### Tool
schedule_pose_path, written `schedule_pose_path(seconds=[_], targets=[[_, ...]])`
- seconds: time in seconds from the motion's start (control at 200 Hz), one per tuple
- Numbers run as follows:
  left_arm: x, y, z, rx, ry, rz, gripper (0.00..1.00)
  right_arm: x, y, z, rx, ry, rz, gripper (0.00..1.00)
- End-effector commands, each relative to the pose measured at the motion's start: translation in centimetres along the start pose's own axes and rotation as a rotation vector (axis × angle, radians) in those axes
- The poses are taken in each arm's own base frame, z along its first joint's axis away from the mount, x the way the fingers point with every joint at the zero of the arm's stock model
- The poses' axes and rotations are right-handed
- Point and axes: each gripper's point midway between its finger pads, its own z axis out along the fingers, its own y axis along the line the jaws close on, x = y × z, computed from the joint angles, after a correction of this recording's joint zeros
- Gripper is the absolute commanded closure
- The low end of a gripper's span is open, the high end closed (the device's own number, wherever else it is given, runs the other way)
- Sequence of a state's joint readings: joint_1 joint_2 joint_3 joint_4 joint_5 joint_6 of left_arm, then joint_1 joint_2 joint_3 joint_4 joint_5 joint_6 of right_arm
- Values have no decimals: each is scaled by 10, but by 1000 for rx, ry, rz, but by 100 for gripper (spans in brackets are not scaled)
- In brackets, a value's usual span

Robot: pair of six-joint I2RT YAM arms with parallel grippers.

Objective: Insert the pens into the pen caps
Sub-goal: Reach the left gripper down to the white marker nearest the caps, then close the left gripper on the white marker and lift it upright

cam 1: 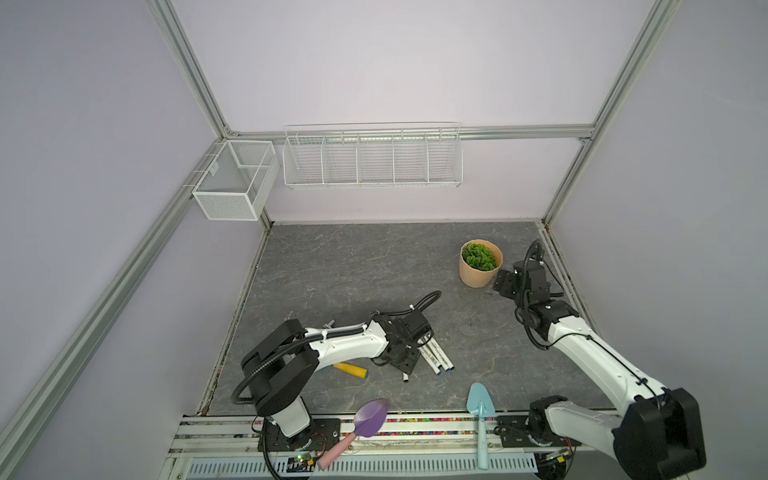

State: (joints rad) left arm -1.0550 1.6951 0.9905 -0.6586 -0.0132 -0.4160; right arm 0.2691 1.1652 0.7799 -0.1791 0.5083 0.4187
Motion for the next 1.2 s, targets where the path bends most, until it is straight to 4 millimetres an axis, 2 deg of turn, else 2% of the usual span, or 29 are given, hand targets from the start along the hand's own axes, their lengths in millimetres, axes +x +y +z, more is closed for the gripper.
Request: schedule_pose_path(seconds=[0.0, 0.07, 0.155, 0.31, 0.58, 0.775, 0.88, 1.0, 1.104, 1.194], targets=[[13, -1, 3, -15, 101, -39, 44, -7, -3, -2, 11, -9, 14, 5], [16, -3, 6, -12, 125, -41, 51, -6, -5, -1, 17, -6, 19, 6], [18, -4, 6, -4, 139, -42, 54, -7, -10, -1, 37, -7, 37, 6], [18, -6, 7, 4, 143, -36, 74, -7, -17, -1, 52, -6, 57, 6], [16, -5, 7, -11, 152, -20, 100, -8, -24, -4, 61, -11, 80, 5], [14, -6, 1, -7, 153, 39, 100, -10, -20, -7, 34, -10, 79, 5], [-1, -4, -18, -23, 90, 50, 100, -11, -8, -10, -24, 5, 72, 5], [-29, -5, -55, 14, -63, 33, 100, -15, 12, -17, -114, 16, 45, 5], [-62, 4, -99, 82, -260, -54, 100, -19, 47, -30, -291, 38, 19, 5], [-91, 22, -141, 161, -470, -185, 100, -17, 93, -53, -522, 64, -20, 5]])
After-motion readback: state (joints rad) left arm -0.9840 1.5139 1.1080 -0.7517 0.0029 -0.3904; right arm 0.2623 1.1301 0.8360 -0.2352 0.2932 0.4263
